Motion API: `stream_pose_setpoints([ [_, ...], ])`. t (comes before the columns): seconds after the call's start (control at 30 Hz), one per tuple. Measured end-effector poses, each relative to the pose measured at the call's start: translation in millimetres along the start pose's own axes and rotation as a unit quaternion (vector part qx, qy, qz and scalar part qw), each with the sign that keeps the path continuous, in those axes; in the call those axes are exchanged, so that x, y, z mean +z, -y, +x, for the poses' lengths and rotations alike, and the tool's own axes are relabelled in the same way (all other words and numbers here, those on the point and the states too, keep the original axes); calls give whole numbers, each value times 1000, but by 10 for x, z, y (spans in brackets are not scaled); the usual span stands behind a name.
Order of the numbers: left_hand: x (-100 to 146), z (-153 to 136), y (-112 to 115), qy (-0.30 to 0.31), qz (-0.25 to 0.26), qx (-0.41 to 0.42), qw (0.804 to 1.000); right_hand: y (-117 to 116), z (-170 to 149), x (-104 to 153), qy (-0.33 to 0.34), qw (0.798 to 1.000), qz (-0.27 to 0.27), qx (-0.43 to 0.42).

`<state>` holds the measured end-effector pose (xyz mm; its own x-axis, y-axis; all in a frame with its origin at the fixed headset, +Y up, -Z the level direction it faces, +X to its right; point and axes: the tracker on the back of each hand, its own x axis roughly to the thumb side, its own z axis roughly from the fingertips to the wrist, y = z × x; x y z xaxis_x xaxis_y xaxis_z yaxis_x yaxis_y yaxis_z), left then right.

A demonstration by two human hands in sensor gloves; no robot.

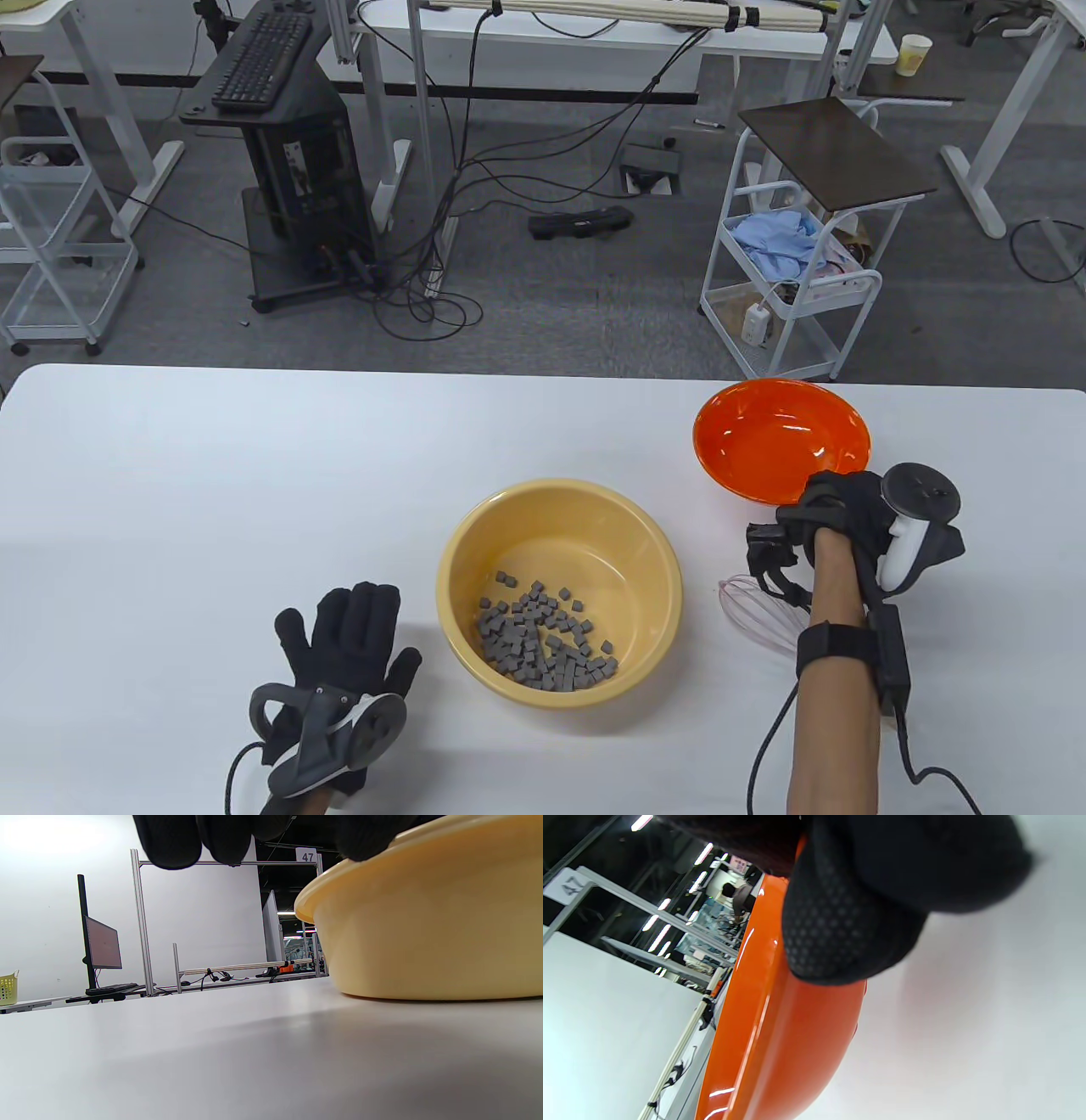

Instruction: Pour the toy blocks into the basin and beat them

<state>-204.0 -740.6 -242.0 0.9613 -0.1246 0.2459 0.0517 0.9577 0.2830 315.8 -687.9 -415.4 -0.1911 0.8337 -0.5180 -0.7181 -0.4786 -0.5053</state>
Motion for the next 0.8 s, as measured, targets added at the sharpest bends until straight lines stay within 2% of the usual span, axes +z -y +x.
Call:
stream_pose_setpoints([
  [0.23, -4, -25, 35, -6, -10, -11, 1000, -180, -122, -158, -43, 999, -12, -3],
  [0.63, -10, -57, 21, -11, -13, -5, 1000, -333, -301, -267, -83, 996, -2, -9],
  [0.8, -22, -41, 32, -7, -18, -7, 1000, -369, -348, -294, -96, 994, 34, -25],
])
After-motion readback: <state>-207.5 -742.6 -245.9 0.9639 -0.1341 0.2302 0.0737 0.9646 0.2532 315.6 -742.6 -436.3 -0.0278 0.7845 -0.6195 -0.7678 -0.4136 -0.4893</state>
